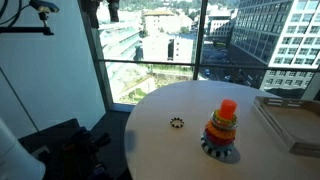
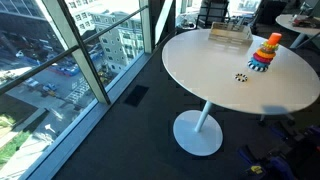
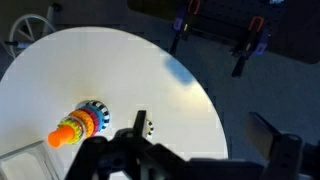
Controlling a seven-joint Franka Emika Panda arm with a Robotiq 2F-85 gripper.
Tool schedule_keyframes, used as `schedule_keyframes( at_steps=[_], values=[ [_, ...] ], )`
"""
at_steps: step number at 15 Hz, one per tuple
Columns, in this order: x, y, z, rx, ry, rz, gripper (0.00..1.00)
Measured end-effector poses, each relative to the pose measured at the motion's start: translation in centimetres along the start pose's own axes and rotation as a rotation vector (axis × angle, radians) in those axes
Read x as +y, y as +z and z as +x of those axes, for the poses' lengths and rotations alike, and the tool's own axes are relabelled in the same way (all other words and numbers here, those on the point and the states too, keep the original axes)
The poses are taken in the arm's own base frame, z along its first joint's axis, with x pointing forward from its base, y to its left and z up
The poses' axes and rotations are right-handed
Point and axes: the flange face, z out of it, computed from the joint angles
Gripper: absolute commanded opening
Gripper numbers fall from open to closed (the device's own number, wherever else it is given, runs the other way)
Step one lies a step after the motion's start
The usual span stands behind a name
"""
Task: Put the striped ring around the orange rod
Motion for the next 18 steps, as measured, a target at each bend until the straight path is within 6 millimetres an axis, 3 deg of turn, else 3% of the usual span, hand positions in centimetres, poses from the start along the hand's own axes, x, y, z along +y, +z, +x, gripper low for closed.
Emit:
schedule_keyframes(
  at_steps=[11,18],
  values=[
    [0.3,0.4,0.3,-0.009,0.005,0.008,1.00],
    [1.6,1.7,2.5,0.036,0.085,0.027,1.00]
  ],
)
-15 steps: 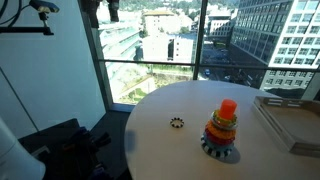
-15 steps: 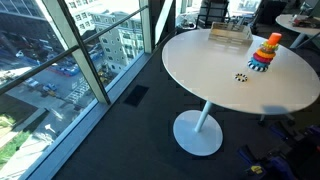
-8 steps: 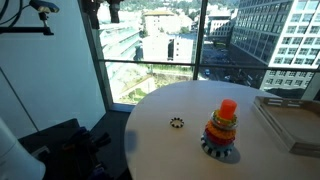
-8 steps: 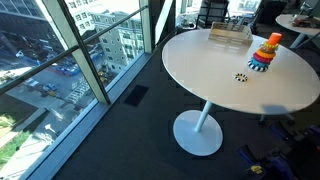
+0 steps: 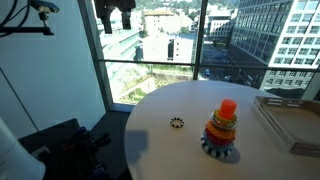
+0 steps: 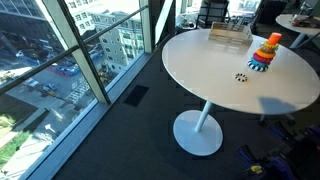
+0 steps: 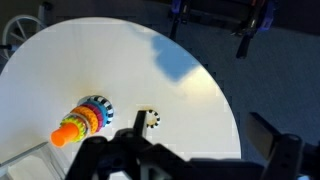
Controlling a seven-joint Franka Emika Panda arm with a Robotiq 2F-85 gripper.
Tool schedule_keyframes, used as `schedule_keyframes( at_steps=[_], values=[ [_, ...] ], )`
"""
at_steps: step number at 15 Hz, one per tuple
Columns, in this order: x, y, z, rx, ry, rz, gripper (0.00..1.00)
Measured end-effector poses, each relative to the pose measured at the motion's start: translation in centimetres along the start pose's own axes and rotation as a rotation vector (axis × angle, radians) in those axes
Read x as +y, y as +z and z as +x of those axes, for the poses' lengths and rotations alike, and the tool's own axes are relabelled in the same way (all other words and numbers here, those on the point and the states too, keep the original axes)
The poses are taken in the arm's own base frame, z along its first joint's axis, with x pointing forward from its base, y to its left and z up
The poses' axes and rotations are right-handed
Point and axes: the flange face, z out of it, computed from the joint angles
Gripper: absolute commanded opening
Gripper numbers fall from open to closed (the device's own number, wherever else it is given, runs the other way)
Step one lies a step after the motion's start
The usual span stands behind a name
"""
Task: Put the striped ring around the orange rod
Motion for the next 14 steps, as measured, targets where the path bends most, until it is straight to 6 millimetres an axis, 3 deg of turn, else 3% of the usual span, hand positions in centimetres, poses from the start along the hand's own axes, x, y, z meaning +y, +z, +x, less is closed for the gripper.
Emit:
schedule_keyframes(
  at_steps=[5,14],
  values=[
    [0.2,1.5,2.9,0.055,0.086,0.027,1.00],
    [2.1,6.8,6.9,0.102,0.215,0.120,1.00]
  ],
)
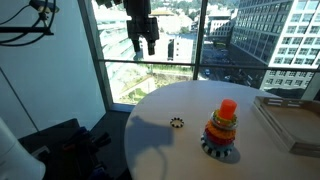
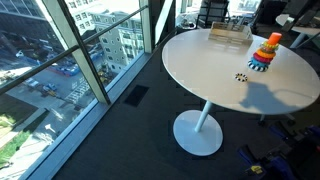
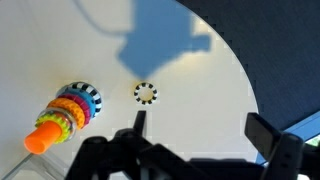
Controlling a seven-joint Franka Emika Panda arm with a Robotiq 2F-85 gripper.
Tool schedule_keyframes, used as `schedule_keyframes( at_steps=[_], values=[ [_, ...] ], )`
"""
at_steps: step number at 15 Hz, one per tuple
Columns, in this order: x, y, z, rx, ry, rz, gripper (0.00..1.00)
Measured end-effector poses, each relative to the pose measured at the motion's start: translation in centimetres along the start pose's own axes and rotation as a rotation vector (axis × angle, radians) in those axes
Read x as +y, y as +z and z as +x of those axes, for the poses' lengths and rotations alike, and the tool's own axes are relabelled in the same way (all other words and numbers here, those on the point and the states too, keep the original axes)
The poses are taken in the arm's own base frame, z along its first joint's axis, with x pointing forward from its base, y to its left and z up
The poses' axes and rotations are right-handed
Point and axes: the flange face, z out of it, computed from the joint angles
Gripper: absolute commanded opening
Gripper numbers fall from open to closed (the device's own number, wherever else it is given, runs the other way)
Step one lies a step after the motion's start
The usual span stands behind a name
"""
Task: Put the striped ring around the orange rod
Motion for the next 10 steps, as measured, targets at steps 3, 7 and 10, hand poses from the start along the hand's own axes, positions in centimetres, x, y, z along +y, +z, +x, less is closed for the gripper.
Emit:
schedule_keyframes(
  at_steps=[3,7,10],
  values=[
    [1.1,2.3,0.8,-0.010,0.043,0.032,1.00],
    [3.0,5.8,1.6,-0.049,0.109,0.066,1.00],
    [4.2,8.6,2.3,-0.075,0.166,0.066,1.00]
  ],
)
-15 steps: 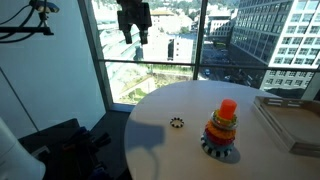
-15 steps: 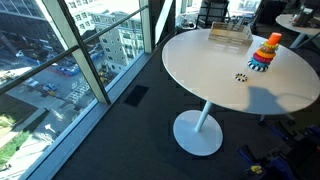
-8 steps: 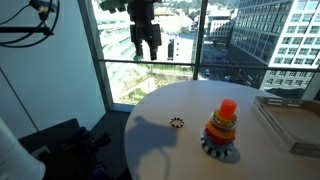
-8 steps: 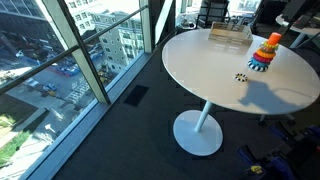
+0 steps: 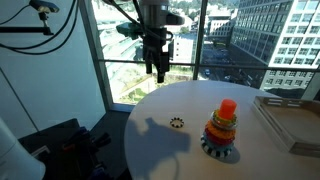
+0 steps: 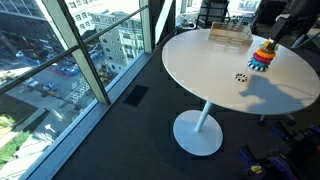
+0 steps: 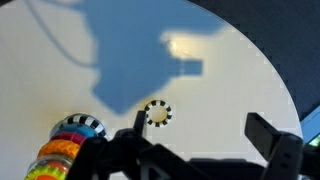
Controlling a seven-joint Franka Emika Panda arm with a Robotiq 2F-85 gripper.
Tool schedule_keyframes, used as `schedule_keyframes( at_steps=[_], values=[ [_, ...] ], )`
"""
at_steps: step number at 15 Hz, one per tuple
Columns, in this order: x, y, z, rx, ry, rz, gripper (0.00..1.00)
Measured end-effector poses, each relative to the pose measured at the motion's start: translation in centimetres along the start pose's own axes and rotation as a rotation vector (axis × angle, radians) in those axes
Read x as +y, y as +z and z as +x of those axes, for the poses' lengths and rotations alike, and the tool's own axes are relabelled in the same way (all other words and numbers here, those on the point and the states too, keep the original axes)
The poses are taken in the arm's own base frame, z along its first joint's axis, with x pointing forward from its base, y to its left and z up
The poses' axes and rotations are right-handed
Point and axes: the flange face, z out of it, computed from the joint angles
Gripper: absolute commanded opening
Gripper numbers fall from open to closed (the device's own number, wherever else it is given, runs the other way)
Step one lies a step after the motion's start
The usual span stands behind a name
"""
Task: Put the striped ring around the orange rod
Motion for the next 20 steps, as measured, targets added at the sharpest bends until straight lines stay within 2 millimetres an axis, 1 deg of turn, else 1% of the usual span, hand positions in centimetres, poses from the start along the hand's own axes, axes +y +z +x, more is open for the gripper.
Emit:
schedule_keyframes(
  at_steps=[3,7,10,15,17,20],
  values=[
    [0.6,2.4,1.1,-0.015,0.059,-0.006,1.00],
    [0.6,4.7,2.8,0.022,0.144,-0.012,1.00],
    [0.5,5.9,4.0,0.049,0.200,-0.020,1.00],
    [0.6,7.9,5.7,0.034,0.266,-0.034,1.00],
    [0.7,8.3,6.2,0.029,0.279,-0.039,1.00],
    [0.9,8.5,6.6,0.029,0.284,-0.041,1.00]
  ],
)
